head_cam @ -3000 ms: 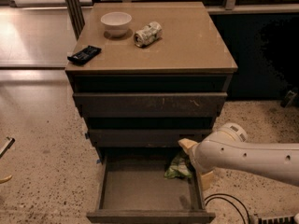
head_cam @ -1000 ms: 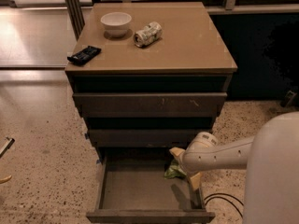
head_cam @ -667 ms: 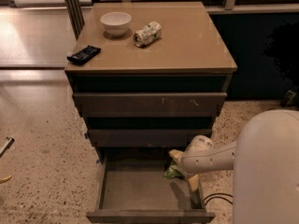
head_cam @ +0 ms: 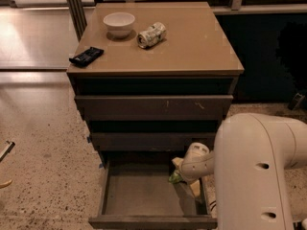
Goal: Pick green rice chip bag from bottom drawer and place on counter
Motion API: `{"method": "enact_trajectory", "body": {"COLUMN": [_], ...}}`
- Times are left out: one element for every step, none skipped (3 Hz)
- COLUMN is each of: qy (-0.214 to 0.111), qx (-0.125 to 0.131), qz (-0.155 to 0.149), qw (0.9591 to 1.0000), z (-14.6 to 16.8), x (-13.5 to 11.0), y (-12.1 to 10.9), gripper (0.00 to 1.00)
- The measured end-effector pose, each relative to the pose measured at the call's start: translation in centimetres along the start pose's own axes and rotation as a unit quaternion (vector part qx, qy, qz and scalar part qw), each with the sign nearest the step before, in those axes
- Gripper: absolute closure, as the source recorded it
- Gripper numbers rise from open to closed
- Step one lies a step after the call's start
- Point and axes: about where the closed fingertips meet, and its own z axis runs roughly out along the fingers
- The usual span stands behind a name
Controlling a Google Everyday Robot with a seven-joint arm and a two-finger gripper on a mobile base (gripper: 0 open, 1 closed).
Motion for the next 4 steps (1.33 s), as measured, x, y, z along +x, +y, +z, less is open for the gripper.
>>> {"method": "enact_trajectory", "body": {"qy": [-0.002,0.000,-0.005,-0.022], "qx": [-0.010,-0.015,0.002,0.036], "qz": [-0.013,-0.030,-0.033,-0.026], "qw": [0.9999,0.9994,0.9994,0.9988], "z": [2.7,6.0,8.6,12.4], "x": [0.2,0.9,2.1,3.3], "y": [-0.4,-0.7,-1.1,-2.3], "gripper": [0.00,0.00,0.00,0.00]}}
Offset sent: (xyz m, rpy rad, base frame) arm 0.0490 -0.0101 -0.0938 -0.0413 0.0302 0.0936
